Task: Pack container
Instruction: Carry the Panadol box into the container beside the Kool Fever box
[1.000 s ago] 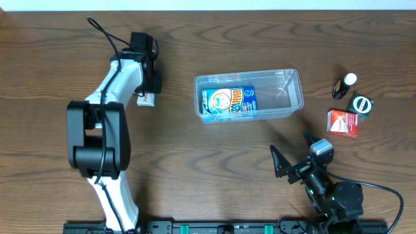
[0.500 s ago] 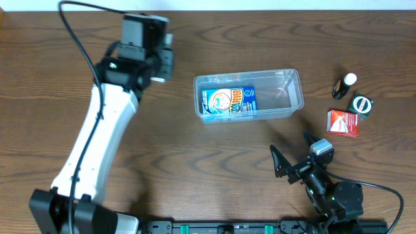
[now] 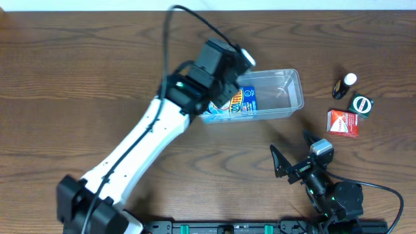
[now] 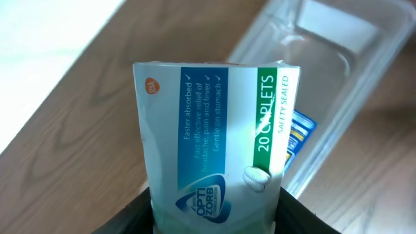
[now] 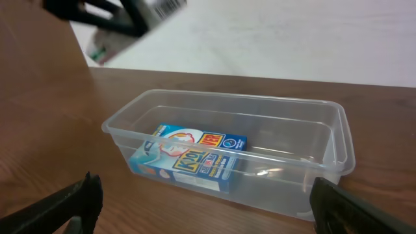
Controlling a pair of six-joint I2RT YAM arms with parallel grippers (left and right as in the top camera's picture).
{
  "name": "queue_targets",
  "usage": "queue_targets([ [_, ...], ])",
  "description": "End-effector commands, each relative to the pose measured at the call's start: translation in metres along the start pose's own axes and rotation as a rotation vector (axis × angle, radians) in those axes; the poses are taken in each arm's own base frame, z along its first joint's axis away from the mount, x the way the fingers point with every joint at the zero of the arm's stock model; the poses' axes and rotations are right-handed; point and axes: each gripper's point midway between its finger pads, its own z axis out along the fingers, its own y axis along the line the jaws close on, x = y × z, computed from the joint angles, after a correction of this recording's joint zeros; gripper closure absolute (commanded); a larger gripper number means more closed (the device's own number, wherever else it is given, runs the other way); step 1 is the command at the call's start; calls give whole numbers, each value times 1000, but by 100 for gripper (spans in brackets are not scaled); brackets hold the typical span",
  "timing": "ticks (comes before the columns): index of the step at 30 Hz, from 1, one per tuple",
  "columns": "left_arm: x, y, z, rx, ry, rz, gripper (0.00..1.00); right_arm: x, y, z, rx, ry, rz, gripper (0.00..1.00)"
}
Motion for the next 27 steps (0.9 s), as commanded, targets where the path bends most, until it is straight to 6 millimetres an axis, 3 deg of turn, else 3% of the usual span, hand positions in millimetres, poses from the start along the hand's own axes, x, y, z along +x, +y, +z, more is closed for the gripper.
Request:
queue_targets([
  [1,6,-10,21,28,43,173,51,2,0,0,1,5,12,1],
  [9,31,-9,61,63,132,294,51,2,0,0,1,5,12,1],
  [27,71,-11,114,121,247,360,50,2,0,0,1,5,12,1],
])
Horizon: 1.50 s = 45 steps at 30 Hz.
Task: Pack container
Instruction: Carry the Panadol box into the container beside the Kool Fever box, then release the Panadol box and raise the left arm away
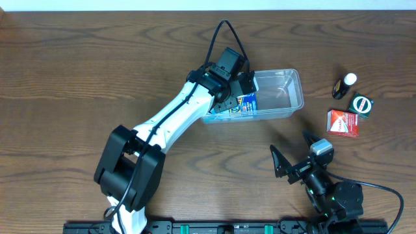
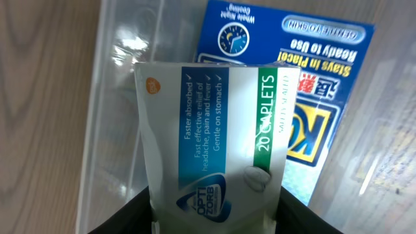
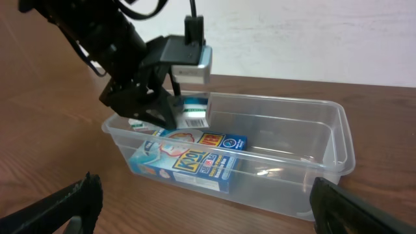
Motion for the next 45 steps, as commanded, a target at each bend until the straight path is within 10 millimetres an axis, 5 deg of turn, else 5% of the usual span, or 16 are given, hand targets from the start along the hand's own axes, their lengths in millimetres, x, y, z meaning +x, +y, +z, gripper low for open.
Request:
queue_targets([
  [1,7,6,8,3,17,19,50,2,0,0,1,5,12,1],
  [8,13,10,12,8,26,43,41,2,0,0,1,5,12,1],
  [20,12,9,9,23,7,98,41,2,0,0,1,5,12,1],
  [27,-16,35,-38,-86,-115,-21,41,2,0,0,1,5,12,1],
  [32,-19,89,-92,-293,-221,-325,16,2,0,0,1,5,12,1],
  [34,-3,119,-116,-394,-254,-526,2,2,0,0,1,5,12,1],
  [38,56,168,-156,-530,-299,-945,2,2,0,0,1,5,12,1],
  [45,179,200,-186,-633,-237,-1408,2,2,0,0,1,5,12,1],
])
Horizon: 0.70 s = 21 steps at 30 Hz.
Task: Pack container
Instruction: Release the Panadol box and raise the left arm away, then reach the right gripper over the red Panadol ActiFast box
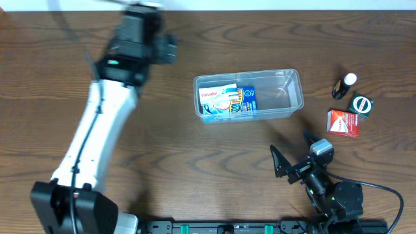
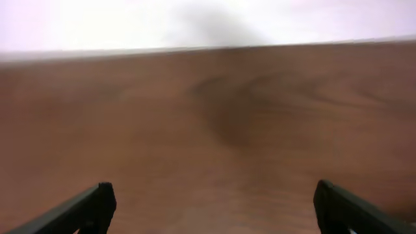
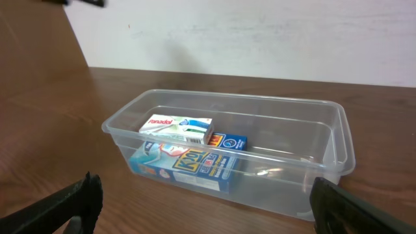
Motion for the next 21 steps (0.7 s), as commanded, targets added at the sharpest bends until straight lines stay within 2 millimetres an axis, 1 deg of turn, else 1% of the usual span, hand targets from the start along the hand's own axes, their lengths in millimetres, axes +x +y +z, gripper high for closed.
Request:
queue_targets([
  [1,0,50,-4,-85,12,-251,2,2,0,0,1,5,12,1],
  [5,15,79,-2,-122,69,-294,2,2,0,0,1,5,12,1],
  [9,17,92,-1,-144,72,-312,2,2,0,0,1,5,12,1],
  [21,17,94,-1,-146,72,-315,2,2,0,0,1,5,12,1],
])
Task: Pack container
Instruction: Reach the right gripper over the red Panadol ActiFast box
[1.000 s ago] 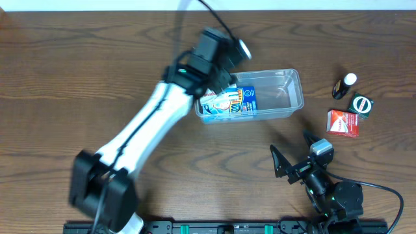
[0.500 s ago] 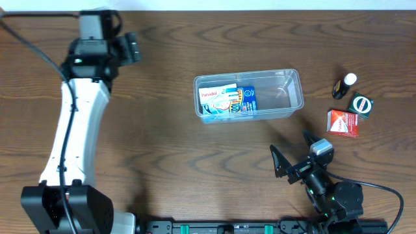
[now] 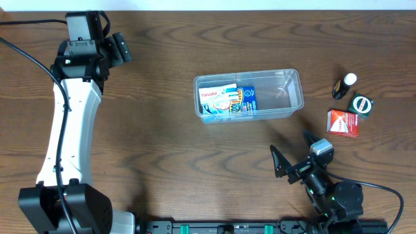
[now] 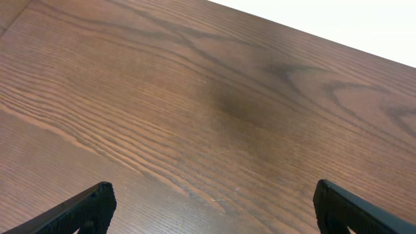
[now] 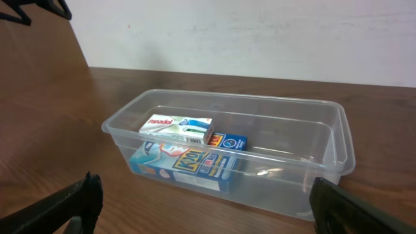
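The clear plastic container (image 3: pixel 296 83) stands at mid-table, right of centre. In its left half lies a blue box (image 3: pixel 244 101) with a white caplet box (image 3: pixel 216 95) on top of it. The right wrist view shows the container (image 5: pixel 343 140), the white box (image 5: pixel 177 129) and the blue box (image 5: pixel 188 164) from the front. My left gripper (image 3: pixel 119 51) is open over bare wood at the far back left, its jaws wide and empty (image 4: pixel 211 201). My right gripper (image 3: pixel 293 151) rests open at the front, facing the container (image 5: pixel 205 201).
To the right of the container are a small dark bottle with a white cap (image 3: pixel 344 85), a green round-topped item (image 3: pixel 361 104) and a red box (image 3: pixel 342 122). The table's back edge runs just behind my left gripper.
My left arm has moved further left along the back of the table, still open and empty. The container, both boxes and the right arm have not moved.
My left gripper held the white caplet box above the container's left end. Then it held the box low inside, over the blue box. Later the box lay on the blue box and the gripper was open at the back left, now further left.
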Controlling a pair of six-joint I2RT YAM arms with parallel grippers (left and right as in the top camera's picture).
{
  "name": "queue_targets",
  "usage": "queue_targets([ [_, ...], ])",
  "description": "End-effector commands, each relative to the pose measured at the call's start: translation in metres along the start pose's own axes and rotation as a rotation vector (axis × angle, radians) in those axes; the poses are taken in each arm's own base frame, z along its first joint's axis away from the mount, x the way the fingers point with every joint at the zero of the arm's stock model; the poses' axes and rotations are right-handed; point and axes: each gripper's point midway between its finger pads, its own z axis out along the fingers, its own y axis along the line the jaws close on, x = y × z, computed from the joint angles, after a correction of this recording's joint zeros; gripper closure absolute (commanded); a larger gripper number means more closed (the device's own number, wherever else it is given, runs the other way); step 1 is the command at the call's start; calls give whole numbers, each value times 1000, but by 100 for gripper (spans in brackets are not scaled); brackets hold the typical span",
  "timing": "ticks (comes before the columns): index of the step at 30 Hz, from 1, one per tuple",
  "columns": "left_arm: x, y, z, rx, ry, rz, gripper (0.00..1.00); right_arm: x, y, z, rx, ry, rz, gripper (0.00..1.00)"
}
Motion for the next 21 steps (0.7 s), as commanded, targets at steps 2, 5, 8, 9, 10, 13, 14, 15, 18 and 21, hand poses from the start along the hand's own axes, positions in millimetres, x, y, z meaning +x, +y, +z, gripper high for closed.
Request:
queue_targets([
  [2,-9,0,-9,14,-24,-25,2,2,0,0,1,5,12,1],
  [5,-9,0,-9,14,-24,-25,2,1,-2,0,12,1,5,1],
  [8,-9,0,-9,14,-24,-25,2,-12,-6,0,37,-54,22,1],
  [9,-9,0,-9,14,-24,-25,2,-16,-7,0,43,-72,16,1],
  [10,-9,0,-9,14,-24,-25,2,-17,-9,-1,57,-78,17,1],
  [13,-9,0,-9,14,-24,-25,2,-24,-22,-4,132,-88,55,1],
  [14,-9,0,-9,14,-24,-25,2,-29,-25,-6,152,-96,74,1],
  [15,-9,0,-9,14,-24,-25,2,-36,-27,-8,164,-106,77,1],
  [18,-9,0,-9,14,-24,-25,2,-62,-39,-17,243,-126,75,1],
  [21,-9,0,-9,14,-24,-25,2,-86,-55,-26,350,-98,47,1],
])
